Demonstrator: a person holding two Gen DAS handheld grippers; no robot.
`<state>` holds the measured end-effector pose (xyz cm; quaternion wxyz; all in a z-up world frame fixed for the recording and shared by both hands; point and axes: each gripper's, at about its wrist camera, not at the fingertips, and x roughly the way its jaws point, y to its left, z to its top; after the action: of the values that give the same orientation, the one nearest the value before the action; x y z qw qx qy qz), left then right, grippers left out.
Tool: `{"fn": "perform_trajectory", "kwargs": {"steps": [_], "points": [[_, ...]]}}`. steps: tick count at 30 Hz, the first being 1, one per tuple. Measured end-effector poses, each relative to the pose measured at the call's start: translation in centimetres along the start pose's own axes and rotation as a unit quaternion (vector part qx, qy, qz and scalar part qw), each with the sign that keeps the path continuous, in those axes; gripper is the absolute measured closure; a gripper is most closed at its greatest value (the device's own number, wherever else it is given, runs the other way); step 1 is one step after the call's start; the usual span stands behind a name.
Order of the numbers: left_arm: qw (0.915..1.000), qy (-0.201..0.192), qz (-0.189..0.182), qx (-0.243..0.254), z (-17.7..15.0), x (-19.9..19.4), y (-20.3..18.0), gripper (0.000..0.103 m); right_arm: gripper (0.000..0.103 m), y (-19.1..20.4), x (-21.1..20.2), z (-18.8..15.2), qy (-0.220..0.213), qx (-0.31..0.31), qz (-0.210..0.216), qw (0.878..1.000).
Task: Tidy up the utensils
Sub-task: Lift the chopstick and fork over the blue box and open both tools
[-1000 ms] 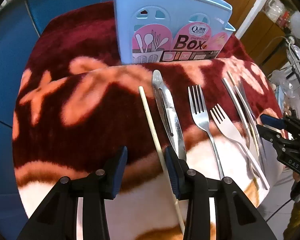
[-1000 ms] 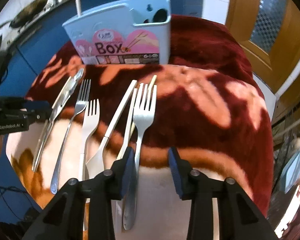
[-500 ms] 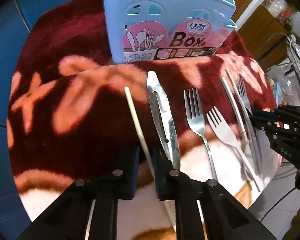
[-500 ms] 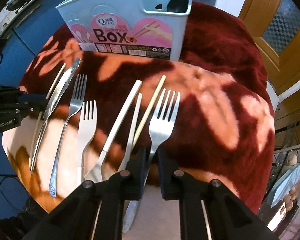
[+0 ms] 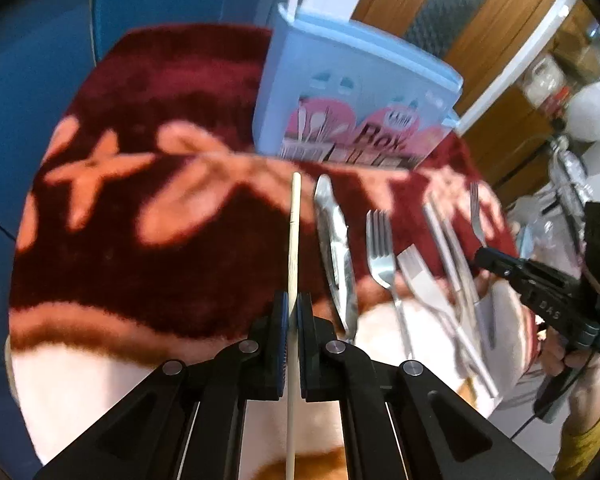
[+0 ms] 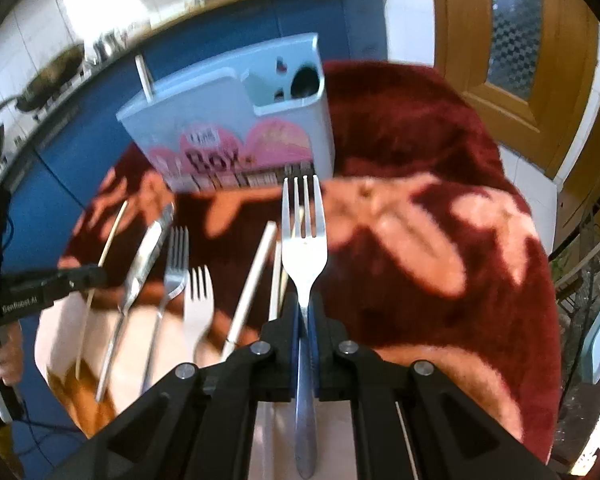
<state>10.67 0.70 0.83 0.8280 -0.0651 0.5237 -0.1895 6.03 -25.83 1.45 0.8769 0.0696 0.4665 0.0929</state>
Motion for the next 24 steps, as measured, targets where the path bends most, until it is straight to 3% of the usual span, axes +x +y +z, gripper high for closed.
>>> {"fn": "perform_trajectory", "kwargs": {"steps": [10, 18, 24], "points": [[0.9896, -0.139, -0.034, 0.015, 0.8, -3.8, -1.2, 0.099, 0.097, 1.0, -4.1, 0.6, -0.177, 0.015, 0.024, 0.984], [0.9708, -0.237, -0.034, 0.015, 4.2, -5.5, -2.7, 0.099, 0.097, 0.9, -5.1, 2.8, -0.242, 0.020, 0.022, 0.970], [0.9504, -0.310, -0.015, 0.016, 7.3, -6.9, -3.4, 0.099, 0.097, 0.7, -5.8, 4.4, -0.266, 0.022, 0.024, 0.963]]}}
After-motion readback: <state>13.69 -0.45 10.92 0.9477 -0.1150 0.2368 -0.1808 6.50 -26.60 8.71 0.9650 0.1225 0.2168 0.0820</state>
